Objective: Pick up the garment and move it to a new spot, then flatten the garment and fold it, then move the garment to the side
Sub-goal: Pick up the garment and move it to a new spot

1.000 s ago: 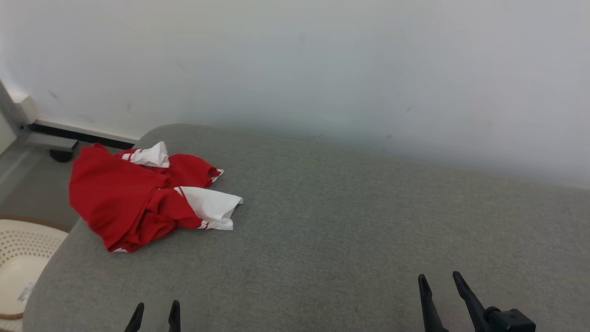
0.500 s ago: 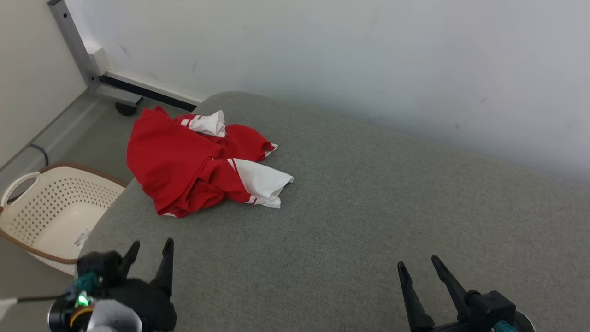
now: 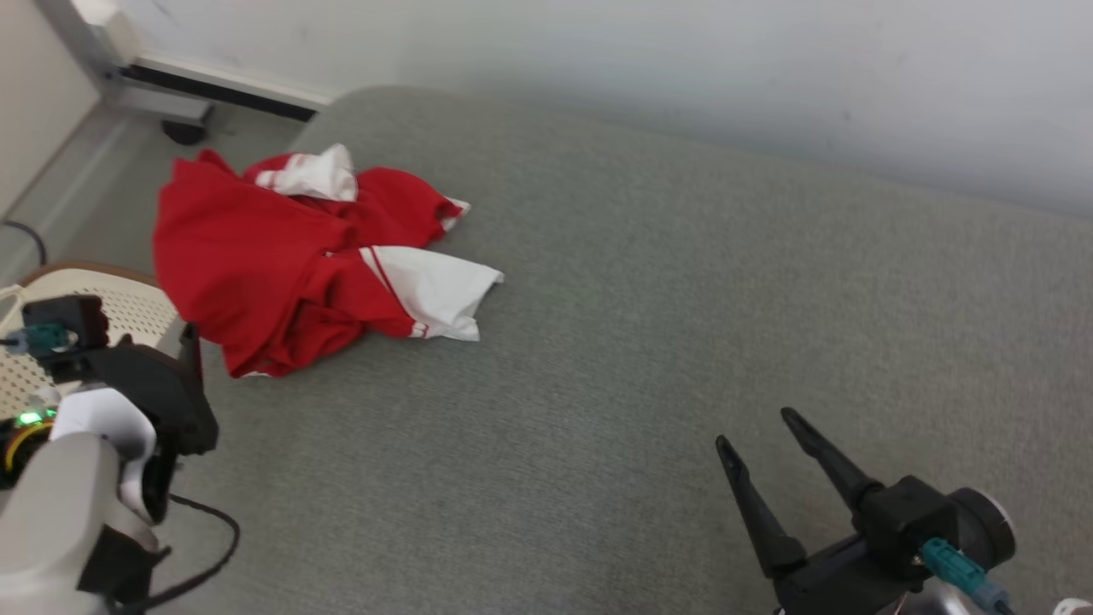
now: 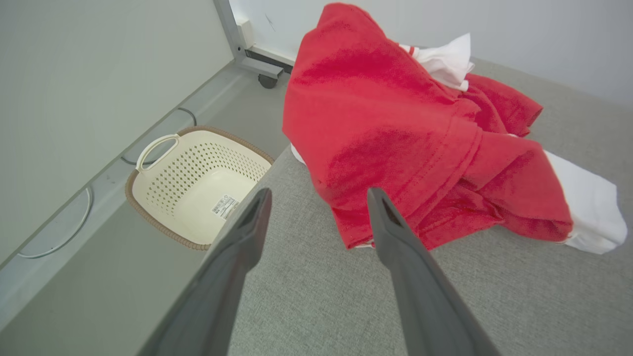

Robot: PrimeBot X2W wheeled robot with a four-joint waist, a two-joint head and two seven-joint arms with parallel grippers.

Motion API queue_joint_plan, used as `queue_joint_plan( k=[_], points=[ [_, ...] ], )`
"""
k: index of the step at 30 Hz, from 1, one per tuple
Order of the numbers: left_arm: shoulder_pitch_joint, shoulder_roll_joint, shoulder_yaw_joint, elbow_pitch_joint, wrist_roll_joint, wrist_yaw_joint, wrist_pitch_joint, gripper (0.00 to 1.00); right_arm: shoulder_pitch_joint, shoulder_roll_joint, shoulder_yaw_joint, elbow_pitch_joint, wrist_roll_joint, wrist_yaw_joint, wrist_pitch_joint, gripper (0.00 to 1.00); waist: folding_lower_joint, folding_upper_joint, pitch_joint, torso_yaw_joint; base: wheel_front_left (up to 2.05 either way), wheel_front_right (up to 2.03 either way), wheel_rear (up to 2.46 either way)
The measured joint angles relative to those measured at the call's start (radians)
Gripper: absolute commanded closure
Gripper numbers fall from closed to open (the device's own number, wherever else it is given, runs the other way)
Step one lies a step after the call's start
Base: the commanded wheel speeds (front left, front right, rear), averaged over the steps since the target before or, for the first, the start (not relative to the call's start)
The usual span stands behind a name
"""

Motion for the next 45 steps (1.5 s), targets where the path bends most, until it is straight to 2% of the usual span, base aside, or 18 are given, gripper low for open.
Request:
queue_joint_plan(
  k=[9, 17, 18, 19, 20, 26, 32, 39, 42, 45],
  points=[
    [-0.125, 0.025, 0.063, 0.168, -0.046, 0.013, -0.081, 0.00, 0.033, -0.052, -0.044, -0.117, -0.007, 0.000, 0.062, 0.00, 0.0001, 0.0001, 0.145, -0.085, 0.00, 0.00, 0.00],
    [-0.170, 0.052, 0.101, 0.286, -0.088, 0.014, -0.116, 0.00, 0.068, -0.066, -0.049, -0.162, -0.008, 0.000, 0.078, 0.00, 0.0000, 0.0001, 0.208, -0.152, 0.00, 0.00, 0.00],
    [-0.173, 0.053, 0.104, 0.300, -0.092, 0.012, -0.117, 0.52, 0.072, -0.068, -0.050, -0.167, -0.008, 0.000, 0.079, 0.00, 0.0000, 0.0001, 0.214, -0.160, 0.00, 0.00, 0.00],
    [-0.177, 0.053, 0.103, 0.311, -0.093, 0.005, -0.128, 0.86, 0.076, -0.069, -0.053, -0.174, -0.008, 0.000, 0.081, 0.00, -0.0001, 0.0001, 0.221, -0.166, 0.00, 0.00, 0.00],
    [-0.180, 0.053, 0.101, 0.319, -0.092, 0.004, -0.143, 1.00, 0.081, -0.071, -0.056, -0.178, -0.008, 0.000, 0.085, 0.00, -0.0001, 0.0001, 0.229, -0.171, 0.00, 0.00, 0.00],
    [-0.205, 0.037, 0.086, 0.362, -0.088, -0.009, -0.232, 1.00, 0.078, -0.068, -0.051, -0.174, -0.006, 0.000, 0.079, 0.00, 0.0000, 0.0002, 0.253, -0.191, 0.00, 0.00, 0.00],
    [-0.207, 0.032, 0.038, 0.394, -0.055, -0.030, -0.291, 1.00, 0.056, -0.036, -0.022, -0.113, 0.014, 0.000, 0.038, 0.00, -0.0002, 0.0001, 0.205, -0.201, 0.00, 0.00, 0.00],
    [-0.268, 0.102, -0.041, 0.407, 0.007, -0.093, -0.209, 1.00, 0.023, 0.035, 0.017, -0.006, 0.048, 0.000, -0.039, 0.00, -0.0004, 0.0000, 0.096, -0.218, 0.00, 0.00, 0.00],
    [-0.307, 0.105, -0.077, 0.386, 0.029, -0.123, -0.171, 1.00, 0.021, 0.070, 0.029, 0.045, 0.056, 0.000, -0.081, 0.00, -0.0005, -0.0001, 0.043, -0.226, 0.00, 0.00, 0.00],
    [-0.341, 0.087, -0.112, 0.352, 0.036, -0.175, -0.129, 1.00, 0.019, 0.108, 0.035, 0.093, 0.063, 0.000, -0.118, 0.00, -0.0005, -0.0002, -0.012, -0.235, 0.00, 0.00, 0.00]
  ],
)
